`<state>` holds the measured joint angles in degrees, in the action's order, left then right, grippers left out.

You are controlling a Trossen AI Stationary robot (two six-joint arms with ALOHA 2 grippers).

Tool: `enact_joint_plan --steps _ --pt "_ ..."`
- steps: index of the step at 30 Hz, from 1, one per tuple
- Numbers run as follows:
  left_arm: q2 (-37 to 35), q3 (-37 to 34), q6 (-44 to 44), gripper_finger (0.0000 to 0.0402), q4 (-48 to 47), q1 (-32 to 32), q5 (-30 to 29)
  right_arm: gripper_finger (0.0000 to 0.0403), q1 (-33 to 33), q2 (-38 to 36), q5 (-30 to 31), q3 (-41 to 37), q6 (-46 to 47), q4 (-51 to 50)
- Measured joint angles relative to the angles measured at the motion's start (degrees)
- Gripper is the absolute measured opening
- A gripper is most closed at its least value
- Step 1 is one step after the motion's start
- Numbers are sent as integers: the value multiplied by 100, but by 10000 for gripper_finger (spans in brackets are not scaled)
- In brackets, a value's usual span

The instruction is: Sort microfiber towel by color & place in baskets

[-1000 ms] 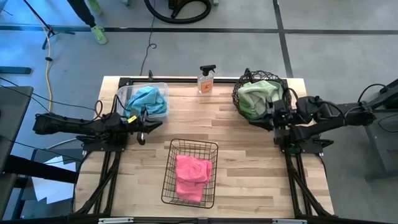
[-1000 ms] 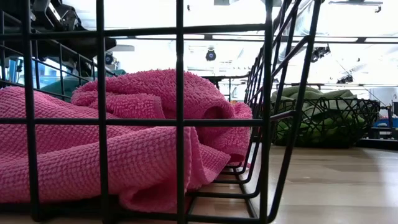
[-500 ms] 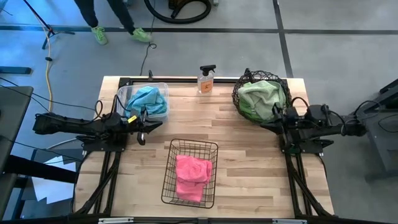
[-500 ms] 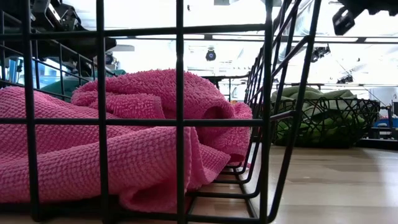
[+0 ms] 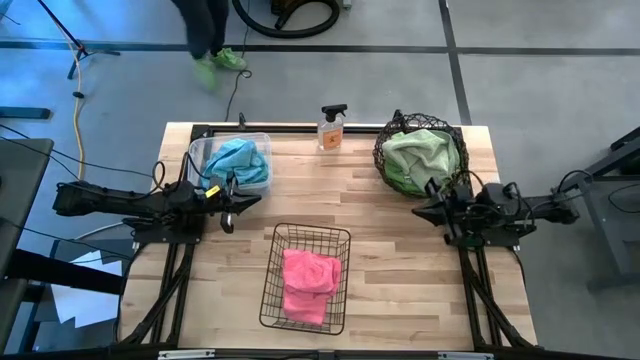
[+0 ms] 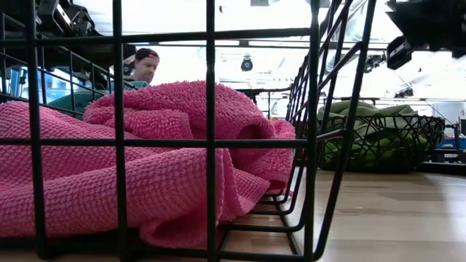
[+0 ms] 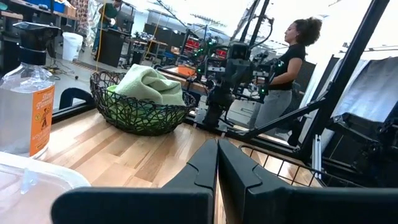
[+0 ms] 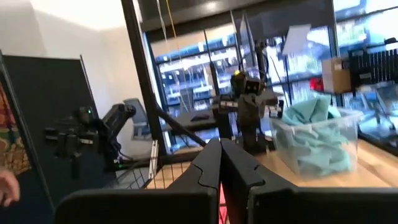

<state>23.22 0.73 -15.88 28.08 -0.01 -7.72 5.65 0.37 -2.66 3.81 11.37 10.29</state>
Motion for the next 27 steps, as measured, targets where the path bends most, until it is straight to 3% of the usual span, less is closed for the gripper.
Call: enact_joint_plan --steps 2,11,14,20,27 --pt "1 0 0 1 0 0 -1 0 0 -23 -15 -303 -48 409" --pt "2 0 1 1 0 0 -3 0 0 -15 -59 -326 -584 -160" --pt "2 0 1 1 0 -1 -3 0 1 11 -47 -318 -158 -939" --pt "2 0 2 1 -2 -2 -12 0 2 115 105 -288 816 -1042" --pt "2 0 2 1 -2 -2 -16 0 2 115 101 -283 921 -1055"
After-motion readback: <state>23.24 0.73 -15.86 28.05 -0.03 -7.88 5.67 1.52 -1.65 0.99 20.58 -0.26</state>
